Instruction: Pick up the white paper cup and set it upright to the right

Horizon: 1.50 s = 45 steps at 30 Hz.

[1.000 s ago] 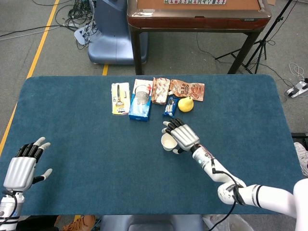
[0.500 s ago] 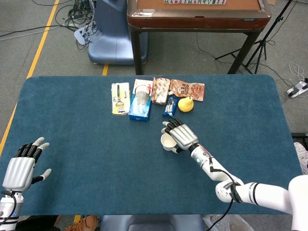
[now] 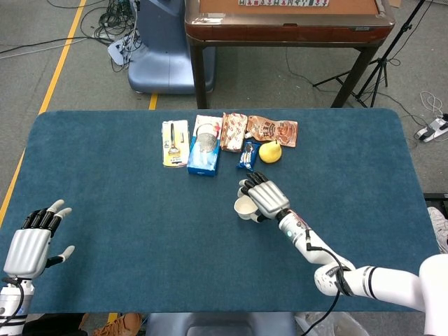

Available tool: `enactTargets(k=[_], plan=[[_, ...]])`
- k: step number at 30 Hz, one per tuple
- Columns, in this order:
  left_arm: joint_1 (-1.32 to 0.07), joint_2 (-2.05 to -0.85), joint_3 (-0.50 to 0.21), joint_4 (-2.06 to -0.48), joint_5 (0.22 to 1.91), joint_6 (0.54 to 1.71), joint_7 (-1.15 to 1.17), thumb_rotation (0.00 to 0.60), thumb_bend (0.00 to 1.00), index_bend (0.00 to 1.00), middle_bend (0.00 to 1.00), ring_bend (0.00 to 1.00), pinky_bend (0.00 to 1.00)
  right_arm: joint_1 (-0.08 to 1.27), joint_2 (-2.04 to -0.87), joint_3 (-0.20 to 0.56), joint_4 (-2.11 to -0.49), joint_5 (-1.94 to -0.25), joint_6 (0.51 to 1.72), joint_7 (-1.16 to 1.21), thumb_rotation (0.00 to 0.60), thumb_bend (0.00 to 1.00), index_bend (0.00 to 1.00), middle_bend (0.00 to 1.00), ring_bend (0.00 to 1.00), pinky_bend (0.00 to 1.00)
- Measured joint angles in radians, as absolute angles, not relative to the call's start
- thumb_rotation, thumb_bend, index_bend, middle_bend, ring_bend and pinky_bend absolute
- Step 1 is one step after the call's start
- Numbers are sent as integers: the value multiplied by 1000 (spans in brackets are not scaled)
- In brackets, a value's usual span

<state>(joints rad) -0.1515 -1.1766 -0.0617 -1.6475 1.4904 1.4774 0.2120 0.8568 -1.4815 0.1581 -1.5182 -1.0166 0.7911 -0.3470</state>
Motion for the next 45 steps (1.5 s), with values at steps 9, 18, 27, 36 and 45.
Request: enactTargets(k=[9, 18, 27, 36, 45], plan=[[-154, -1176, -63, -1648, 1491, 1475, 212, 600, 146, 218, 126, 161, 143, 841, -1460, 150, -1532, -1042, 819, -322, 600, 311, 387, 213, 10, 0], [-155, -1177, -63, -1649, 1494, 1474, 210, 600, 146, 218, 126, 161, 143, 827, -1360, 126, -1595, -1060, 845, -379, 600, 314, 393, 226, 19, 0], [-159, -1188, -62, -1640, 1496, 1468, 204, 600, 146, 218, 126, 161, 143, 838, -1228, 61, -1679, -997, 853, -603, 600, 323, 393, 227, 19, 0], [-157, -1190, -60, -1638, 1495, 1469, 205, 600, 146, 218, 126, 161, 143, 888, -1185, -36, -1711, -884, 864, -884, 600, 341, 394, 239, 19, 0], [-154, -1188, -57, -1639, 1494, 1470, 206, 600, 146, 218, 126, 161, 143, 909, -1242, -77, -1707, -856, 910, -961, 600, 311, 380, 207, 19, 0]])
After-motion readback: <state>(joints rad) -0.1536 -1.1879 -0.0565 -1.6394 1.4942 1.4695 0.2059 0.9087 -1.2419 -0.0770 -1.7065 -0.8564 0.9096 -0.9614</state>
